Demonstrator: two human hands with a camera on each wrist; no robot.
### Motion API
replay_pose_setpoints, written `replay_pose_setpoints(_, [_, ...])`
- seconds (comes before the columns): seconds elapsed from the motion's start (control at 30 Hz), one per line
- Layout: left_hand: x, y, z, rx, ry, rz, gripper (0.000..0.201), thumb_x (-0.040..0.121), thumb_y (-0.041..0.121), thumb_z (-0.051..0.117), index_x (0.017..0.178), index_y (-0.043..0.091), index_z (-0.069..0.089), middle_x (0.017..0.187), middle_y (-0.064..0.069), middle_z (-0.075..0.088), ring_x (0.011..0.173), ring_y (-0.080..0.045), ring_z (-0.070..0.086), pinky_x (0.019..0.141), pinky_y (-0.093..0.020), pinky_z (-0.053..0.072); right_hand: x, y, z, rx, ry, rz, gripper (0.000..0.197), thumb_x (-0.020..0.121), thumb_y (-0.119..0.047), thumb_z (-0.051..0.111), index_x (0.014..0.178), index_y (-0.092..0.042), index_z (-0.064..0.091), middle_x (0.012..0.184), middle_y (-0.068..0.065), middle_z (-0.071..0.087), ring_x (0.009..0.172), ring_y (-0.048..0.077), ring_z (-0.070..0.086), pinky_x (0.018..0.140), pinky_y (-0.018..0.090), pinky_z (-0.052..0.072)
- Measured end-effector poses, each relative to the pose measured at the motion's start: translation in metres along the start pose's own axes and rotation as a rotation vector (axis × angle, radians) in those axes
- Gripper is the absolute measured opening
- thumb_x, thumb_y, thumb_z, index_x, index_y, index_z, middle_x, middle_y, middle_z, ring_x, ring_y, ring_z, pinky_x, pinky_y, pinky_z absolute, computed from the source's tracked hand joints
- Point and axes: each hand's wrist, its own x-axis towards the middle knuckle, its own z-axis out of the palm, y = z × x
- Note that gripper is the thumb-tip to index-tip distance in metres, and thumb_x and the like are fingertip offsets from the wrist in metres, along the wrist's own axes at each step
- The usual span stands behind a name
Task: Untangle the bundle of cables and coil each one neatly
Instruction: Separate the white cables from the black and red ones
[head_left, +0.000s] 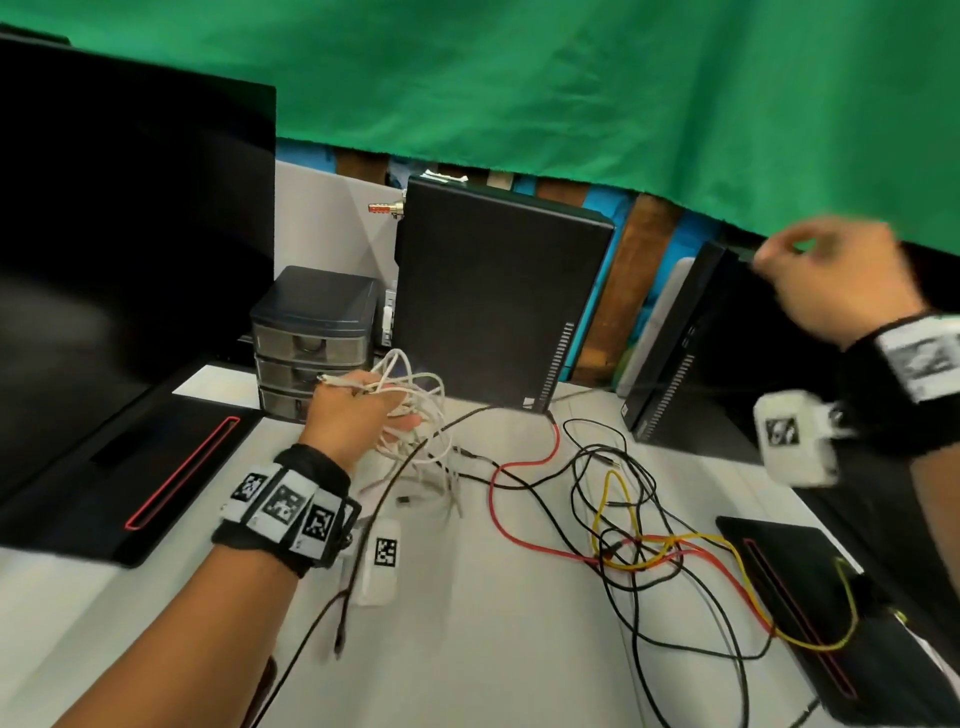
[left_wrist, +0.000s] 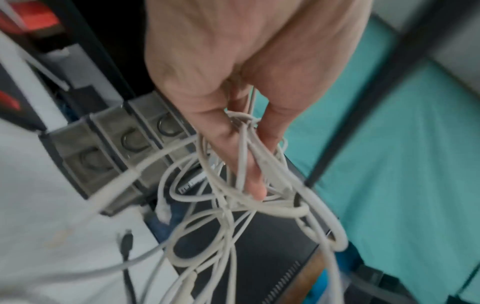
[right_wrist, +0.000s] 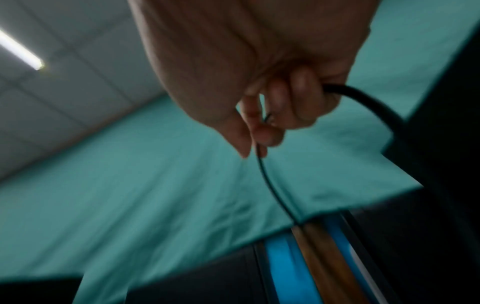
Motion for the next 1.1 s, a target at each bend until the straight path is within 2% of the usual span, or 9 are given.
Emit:
replay_pose_setpoints(0.23, [-0.011,0.010,0.014,-0.114,-0.063,0.013,0.010,0.093,0.002,0.063,0.086,0.008,0.063,0.089,-0.014,0.077,0.073,-0.024,0.076,0.052,-0.027,0.057,-0.104,-0.025,0.101,-0.104,-0.548,-0.131,0.036,0.092,-0.050,0.062,0.126,-0.038,0.063,0.112,-0.008,0.066,0.104,0.012,0.060,0.086,0.025,0.044])
replay_pose_setpoints(0.37, [-0.015,0.013,0.017,-0.144,-0.094,0.016,0.006,0.093,0.000,0.061,0.092,0.005,0.064,0.091,-0.017,0.076,0.081,-0.029,0.076,0.070,-0.039,0.060,-0.132,-0.049,0.143,0.075,-0.806,-0.270,0.051,0.096,-0.038,0.060,0.145,-0.044,0.044,0.150,-0.012,0.048,0.133,0.014,0.050,0.111,0.034,0.041])
replay_pose_setpoints(0.43, [-0.018,0.014,0.018,-0.144,-0.097,0.023,0.005,0.093,-0.001,0.062,0.095,0.003,0.064,0.090,-0.018,0.076,0.081,-0.030,0.076,0.072,-0.040,0.061,-0.131,-0.050,0.155,0.100,-0.861,-0.252,0.046,0.096,-0.038,0.061,0.141,-0.043,0.050,0.147,-0.010,0.052,0.129,0.016,0.053,0.109,0.040,0.044])
replay_pose_setpoints(0.53, [-0.017,0.011,0.018,-0.134,-0.118,0.033,0.006,0.092,-0.001,0.064,0.098,-0.002,0.065,0.093,-0.019,0.076,0.081,-0.031,0.076,0.075,-0.041,0.061,-0.124,-0.047,0.151,0.112,-0.854,-0.338,0.017,0.095,-0.036,0.063,0.107,-0.029,0.074,0.103,-0.011,0.071,0.097,0.008,0.064,0.093,0.041,0.055])
replay_pose_setpoints(0.63, [-0.015,0.007,0.017,-0.107,-0.141,0.039,0.009,0.092,0.000,0.064,0.099,-0.005,0.063,0.098,-0.020,0.075,0.081,-0.032,0.075,0.068,-0.036,0.062,-0.102,-0.034,0.129,0.047,-0.661,-0.337,0.017,0.098,-0.031,0.059,0.097,-0.026,0.075,0.089,-0.008,0.072,0.084,0.007,0.065,0.086,0.036,0.056])
replay_pose_setpoints(0.73, [-0.013,0.007,0.017,-0.085,-0.143,0.042,0.005,0.093,0.001,0.063,0.097,-0.002,0.065,0.100,-0.022,0.074,0.075,-0.026,0.075,0.056,-0.028,0.058,-0.069,-0.008,0.101,-0.056,-0.141,-0.194,0.020,0.097,-0.034,0.059,0.093,-0.020,0.072,0.083,0.002,0.071,0.081,0.024,0.067,0.075,0.033,0.054])
replay_pose_setpoints(0.83, [-0.011,0.007,0.017,-0.108,-0.150,0.030,0.021,0.095,0.004,0.063,0.112,-0.008,0.062,0.106,-0.024,0.072,0.089,-0.033,0.073,0.071,-0.035,0.062,-0.049,0.008,0.076,-0.003,0.136,-0.078,0.023,0.095,-0.033,0.062,0.095,-0.013,0.073,0.085,0.013,0.072,0.084,0.036,0.067,0.070,0.035,0.050])
replay_pose_setpoints(0.93, [-0.010,0.007,0.018,-0.105,-0.164,0.038,0.018,0.095,0.006,0.063,0.109,-0.004,0.064,0.102,-0.019,0.074,0.094,-0.035,0.073,0.079,-0.041,0.060,-0.046,0.012,0.072,0.026,0.213,-0.096,0.024,0.096,-0.032,0.061,0.095,-0.012,0.073,0.083,0.011,0.071,0.081,0.032,0.066,0.067,0.030,0.045])
replay_pose_setpoints(1.1, [-0.013,0.004,0.022,-0.003,-0.153,0.084,0.008,0.093,0.003,0.064,0.096,-0.002,0.069,0.094,-0.018,0.075,0.075,-0.022,0.073,0.061,-0.028,0.057,-0.030,0.026,0.067,0.400,0.640,0.088,0.025,0.093,-0.033,0.055,0.085,-0.012,0.066,0.078,0.004,0.060,0.064,0.010,0.053,0.068,0.025,0.042])
